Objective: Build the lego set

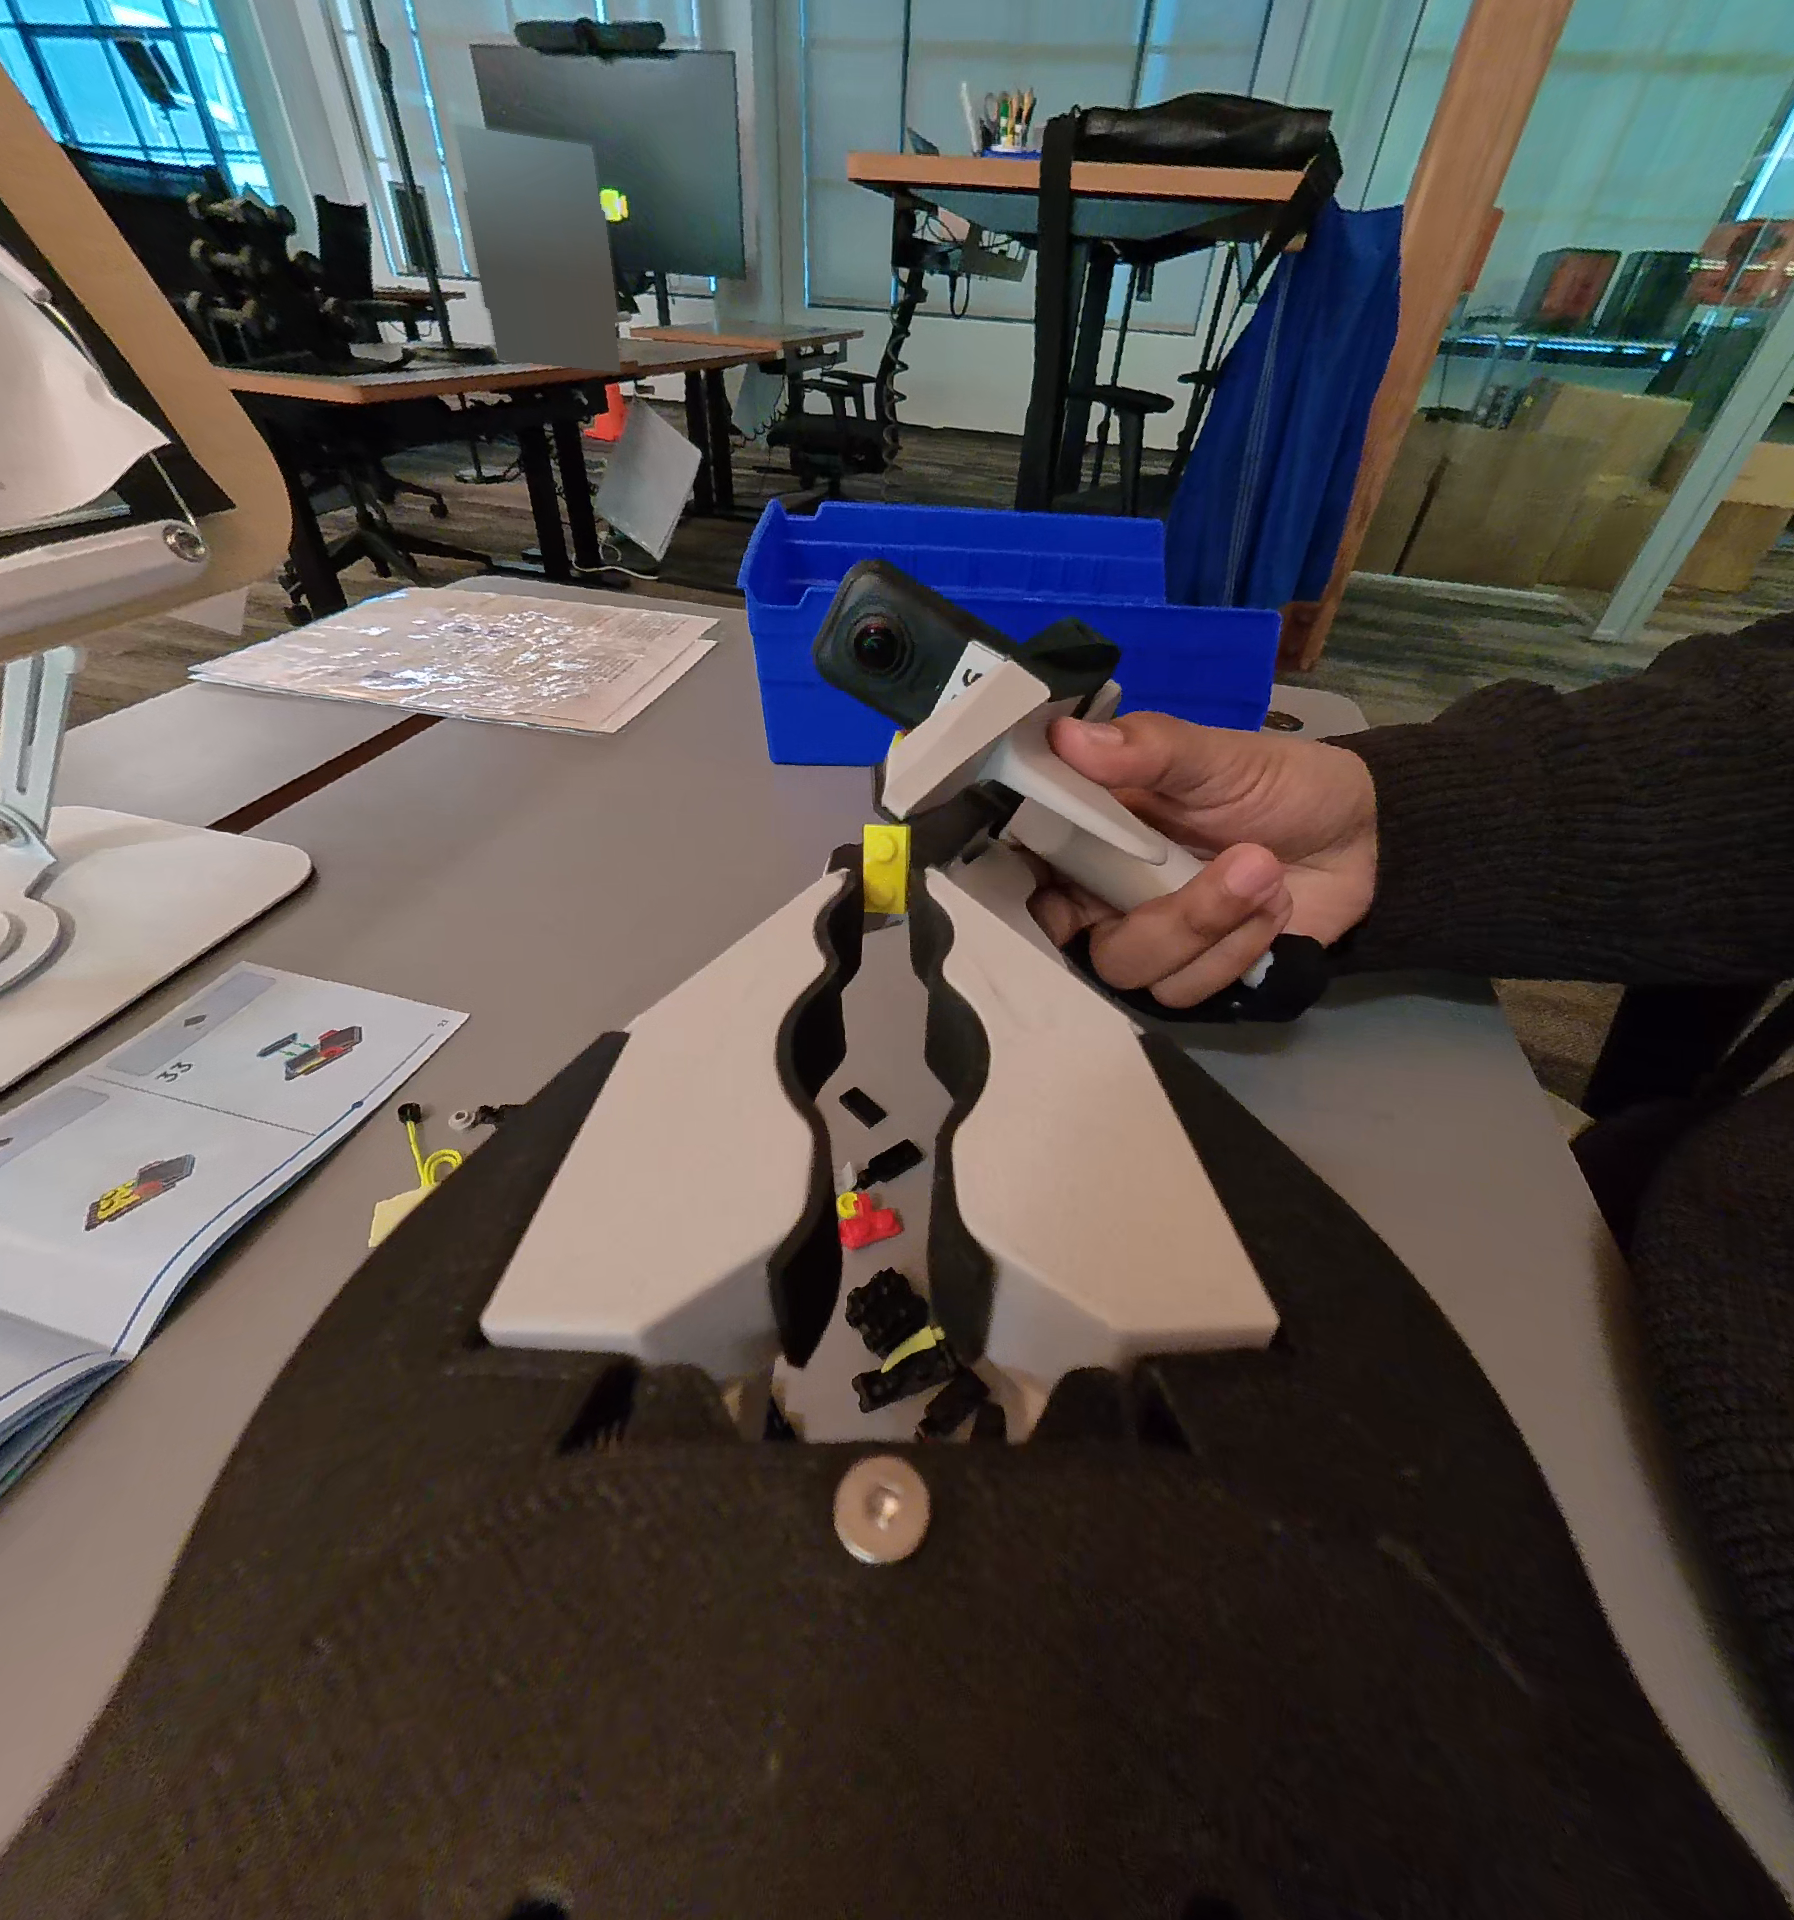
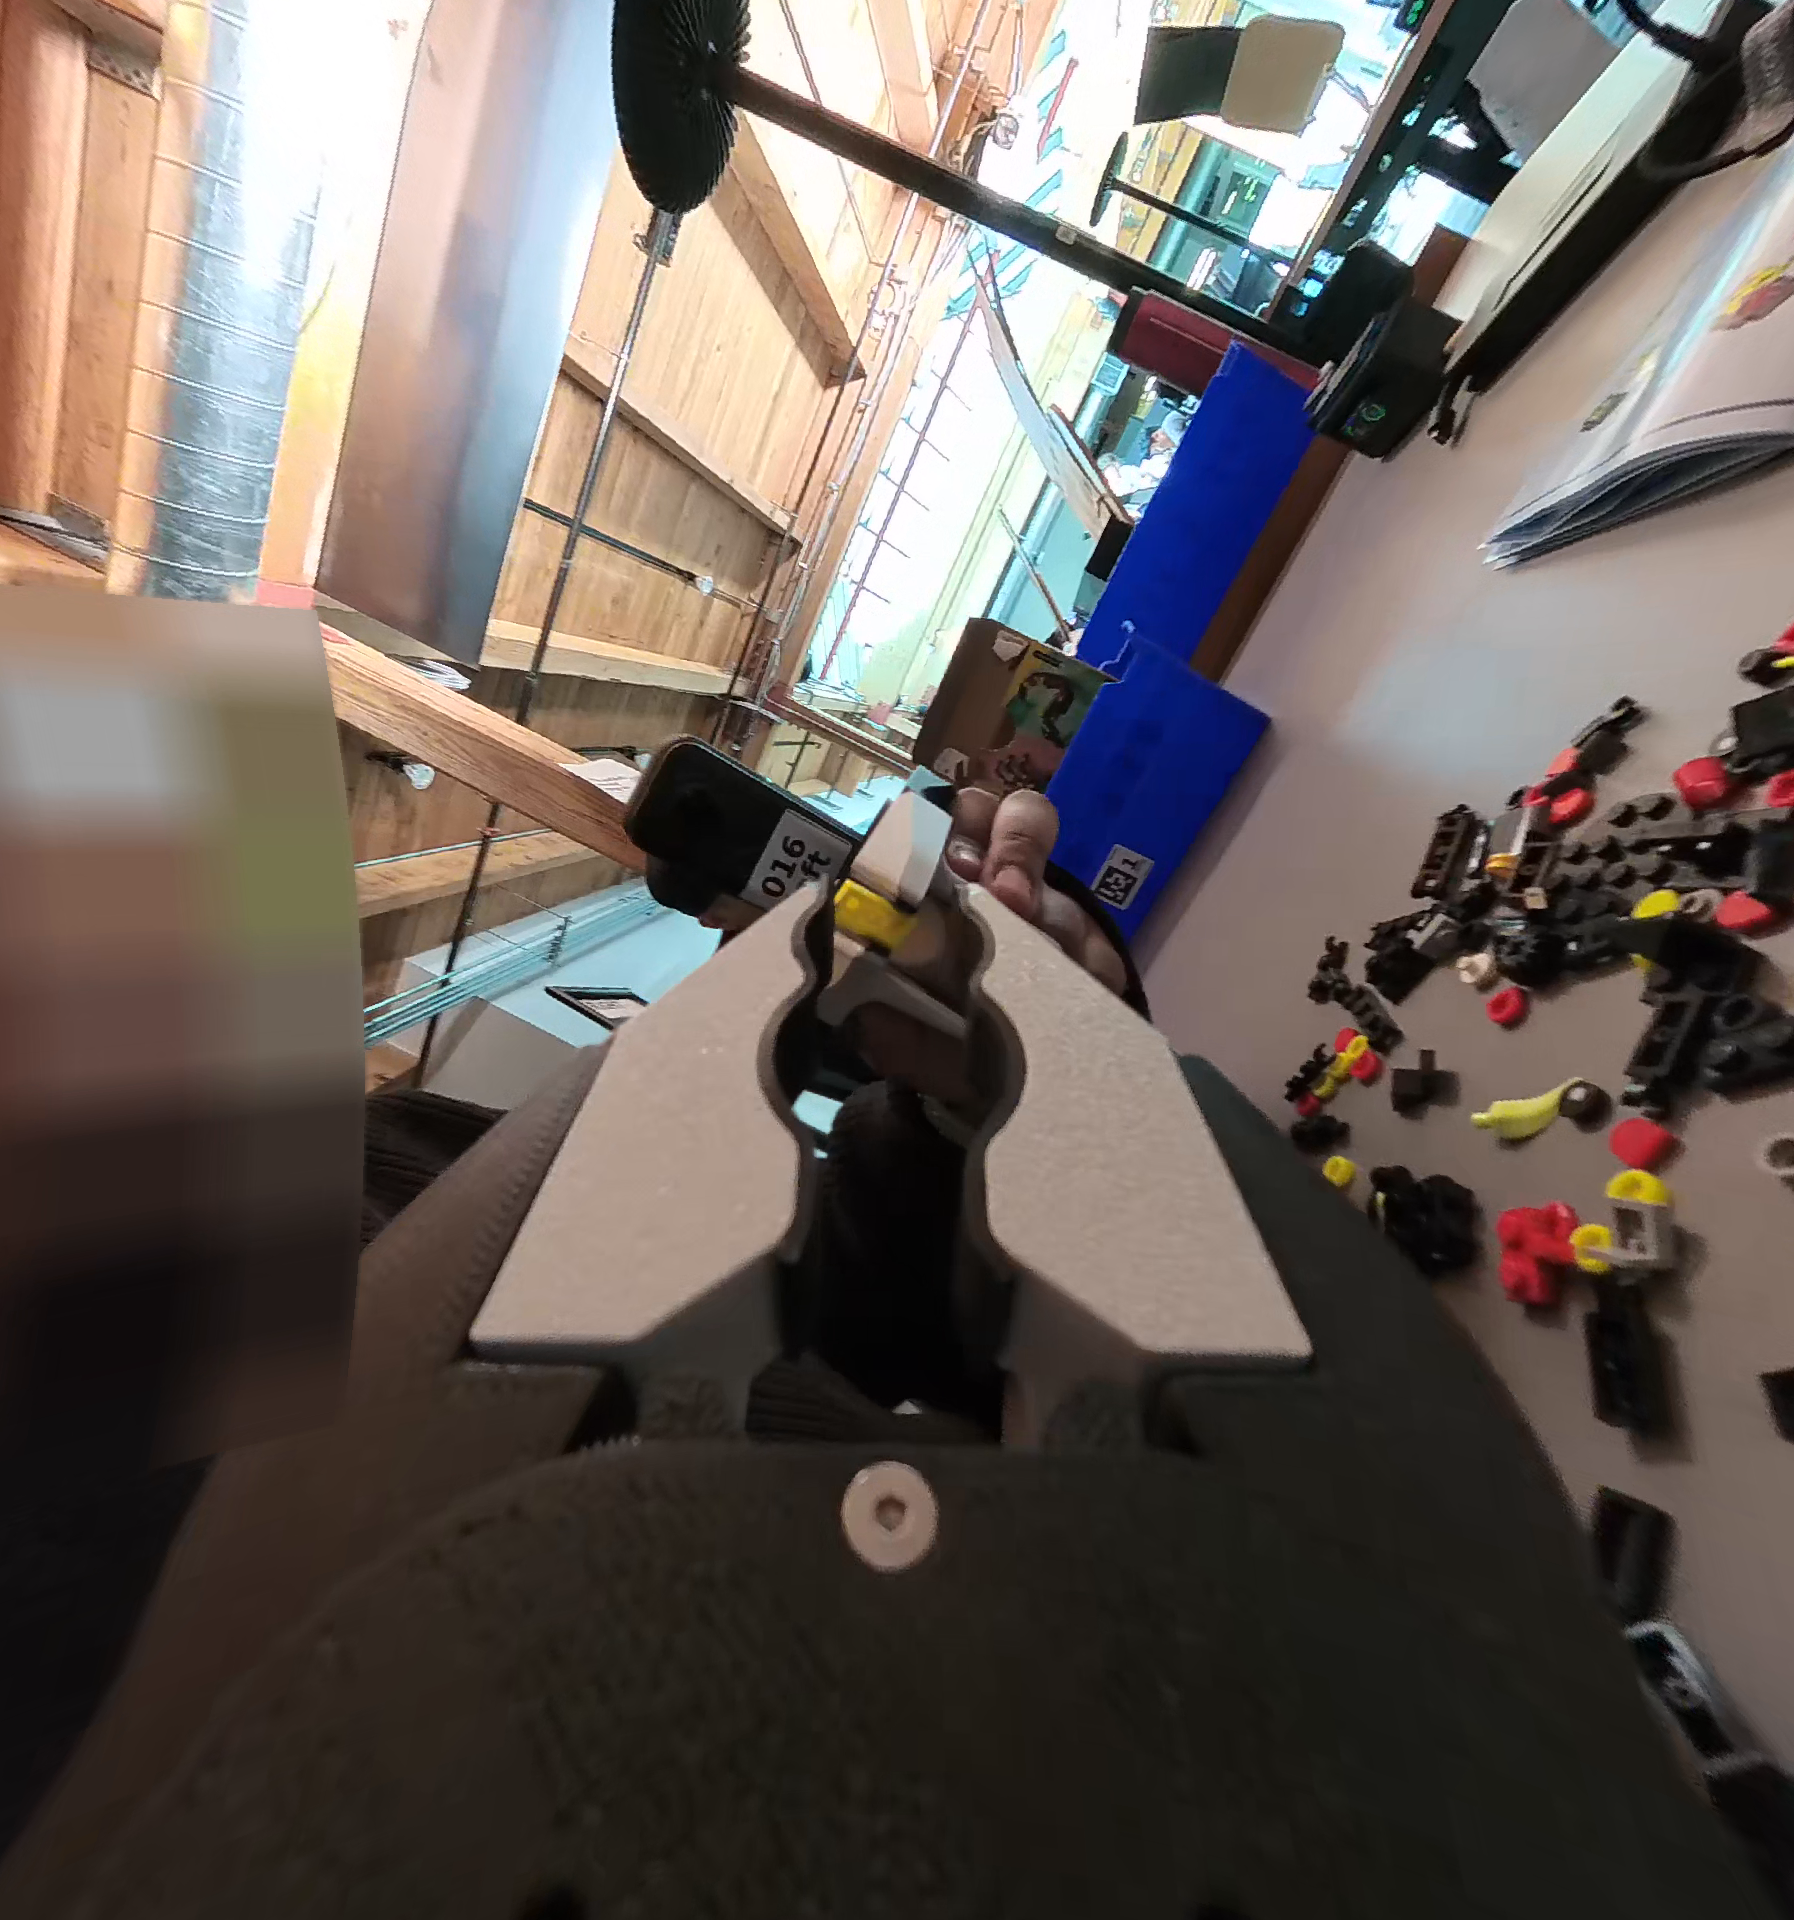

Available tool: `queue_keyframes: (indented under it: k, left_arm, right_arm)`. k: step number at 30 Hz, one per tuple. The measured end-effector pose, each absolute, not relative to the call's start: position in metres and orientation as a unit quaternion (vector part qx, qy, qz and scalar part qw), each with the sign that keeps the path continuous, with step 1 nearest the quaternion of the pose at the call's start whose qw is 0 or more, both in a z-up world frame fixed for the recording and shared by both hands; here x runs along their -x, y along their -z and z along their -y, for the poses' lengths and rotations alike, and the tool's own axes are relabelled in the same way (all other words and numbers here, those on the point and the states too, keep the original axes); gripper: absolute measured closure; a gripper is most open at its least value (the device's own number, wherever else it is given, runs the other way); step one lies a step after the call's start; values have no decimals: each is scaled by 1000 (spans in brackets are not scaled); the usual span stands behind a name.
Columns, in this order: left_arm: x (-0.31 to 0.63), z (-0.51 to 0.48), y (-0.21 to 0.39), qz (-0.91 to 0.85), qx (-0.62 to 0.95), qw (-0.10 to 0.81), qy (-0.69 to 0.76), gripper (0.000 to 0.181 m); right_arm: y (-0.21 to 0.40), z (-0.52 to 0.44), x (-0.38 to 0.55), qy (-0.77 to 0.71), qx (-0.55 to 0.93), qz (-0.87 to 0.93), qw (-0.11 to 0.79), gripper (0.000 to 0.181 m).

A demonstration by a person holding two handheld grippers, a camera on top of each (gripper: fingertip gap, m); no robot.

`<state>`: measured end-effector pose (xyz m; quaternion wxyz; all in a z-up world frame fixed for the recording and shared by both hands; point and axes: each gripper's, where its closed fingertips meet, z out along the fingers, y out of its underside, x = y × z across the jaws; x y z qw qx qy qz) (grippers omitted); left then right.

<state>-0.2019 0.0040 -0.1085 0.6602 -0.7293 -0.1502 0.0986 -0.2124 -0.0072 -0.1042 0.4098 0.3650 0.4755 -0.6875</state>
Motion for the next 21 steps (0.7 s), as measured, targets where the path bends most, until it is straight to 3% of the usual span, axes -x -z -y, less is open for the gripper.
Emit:
queue_keyframes:
  k: [15, 21]
  left_arm:
    - [198, -1, 106, 148, 724, 672, -59, 175]
    - [201, 1, 111, 155, 730, 663, -61, 175]
  right_arm:
    - [116, 10, 214, 671, -391, -531, 338, 160]
    - [118, 6, 219, 674, -380, -583, 246, 159]
